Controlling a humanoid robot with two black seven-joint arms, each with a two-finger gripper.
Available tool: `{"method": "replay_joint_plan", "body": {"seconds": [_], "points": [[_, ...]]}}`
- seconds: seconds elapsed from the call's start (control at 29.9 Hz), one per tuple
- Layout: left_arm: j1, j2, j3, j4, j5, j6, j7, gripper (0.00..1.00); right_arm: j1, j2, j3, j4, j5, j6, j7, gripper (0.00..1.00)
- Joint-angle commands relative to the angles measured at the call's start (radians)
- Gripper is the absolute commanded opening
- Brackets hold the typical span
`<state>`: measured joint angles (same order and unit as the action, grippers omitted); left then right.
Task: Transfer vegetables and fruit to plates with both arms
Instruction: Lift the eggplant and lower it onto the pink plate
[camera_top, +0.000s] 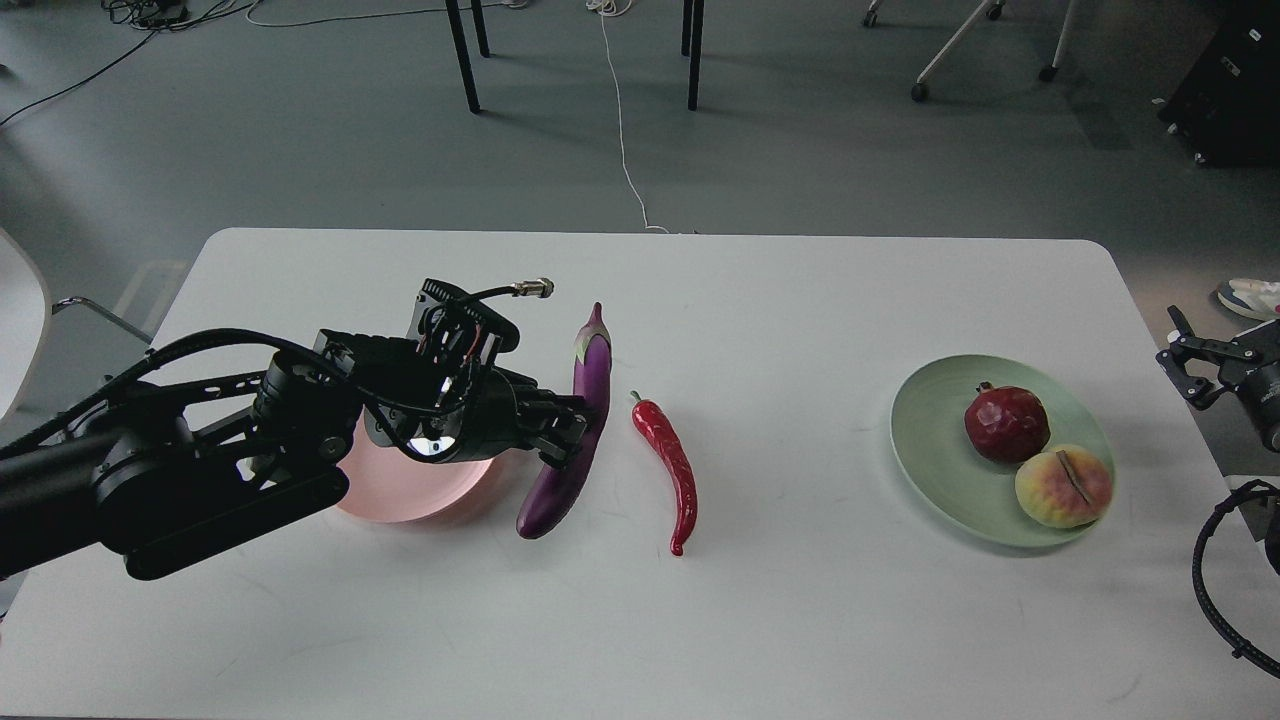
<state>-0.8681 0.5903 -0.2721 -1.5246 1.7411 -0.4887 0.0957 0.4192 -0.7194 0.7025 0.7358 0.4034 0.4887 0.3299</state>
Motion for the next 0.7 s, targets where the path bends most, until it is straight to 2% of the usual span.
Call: {"method": "replay_joint_plan", "body": {"seconds": [0.0,0.27,0.54,0.67], "points": [[0.001,0.115,-0.035,-0.074,-0.035,0.0,-0.002,0.09,0.001,-0.002,0.0,-0.001,0.0,0.0,0.0,0.99],[0.017,0.305,-0.016,-0.081,-0.049,0.0,-0.013,0.1,0.001,0.002,0.0,0.001,0.0,0.0,0.0,0.99],[0.066,0.309,-0.007,-0.023,-0.044,0.0,-0.011,0.15,0.004,0.012,-0.001,0.004,0.0,0.0,-0.002,0.99],[0.083,0.306,-0.007,0.006,-0.04,0.0,-0.004,0.26,0.004,0.009,-0.001,0.002,0.0,0.0,-0.002,0.99]]}}
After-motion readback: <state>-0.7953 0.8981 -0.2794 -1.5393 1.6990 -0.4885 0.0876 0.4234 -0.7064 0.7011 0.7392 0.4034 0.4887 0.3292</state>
